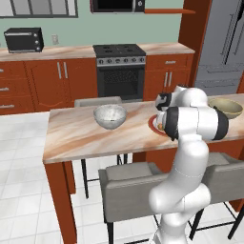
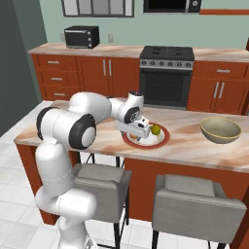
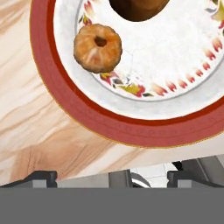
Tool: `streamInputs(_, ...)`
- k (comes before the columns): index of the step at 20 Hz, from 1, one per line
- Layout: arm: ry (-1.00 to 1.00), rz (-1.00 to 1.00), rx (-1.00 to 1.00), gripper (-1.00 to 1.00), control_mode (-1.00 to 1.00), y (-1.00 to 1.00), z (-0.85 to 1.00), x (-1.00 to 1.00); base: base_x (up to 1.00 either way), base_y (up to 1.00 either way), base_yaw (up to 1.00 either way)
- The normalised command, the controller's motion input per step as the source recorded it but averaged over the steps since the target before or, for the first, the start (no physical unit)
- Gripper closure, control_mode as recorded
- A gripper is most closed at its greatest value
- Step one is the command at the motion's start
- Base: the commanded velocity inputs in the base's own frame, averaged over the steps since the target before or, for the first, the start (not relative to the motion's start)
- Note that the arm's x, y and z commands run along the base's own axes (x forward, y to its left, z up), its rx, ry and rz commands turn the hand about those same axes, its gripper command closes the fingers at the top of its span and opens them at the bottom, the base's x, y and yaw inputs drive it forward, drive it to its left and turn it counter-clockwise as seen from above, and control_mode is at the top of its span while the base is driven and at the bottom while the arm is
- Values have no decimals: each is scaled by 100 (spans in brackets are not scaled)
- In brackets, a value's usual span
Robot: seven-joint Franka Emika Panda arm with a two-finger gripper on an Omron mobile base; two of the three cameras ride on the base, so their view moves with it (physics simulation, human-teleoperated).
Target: Take the fruits from the plate on the dining counter and place two fruits in each bowl.
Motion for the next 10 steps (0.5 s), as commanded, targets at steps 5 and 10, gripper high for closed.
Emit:
streamInputs(5, -5, 0, 0, -100, -100, 3, -1, 5, 0, 0, 0)
streamInputs(10, 0, 0, 0, -100, -100, 4, -16, 40, 0, 0, 0)
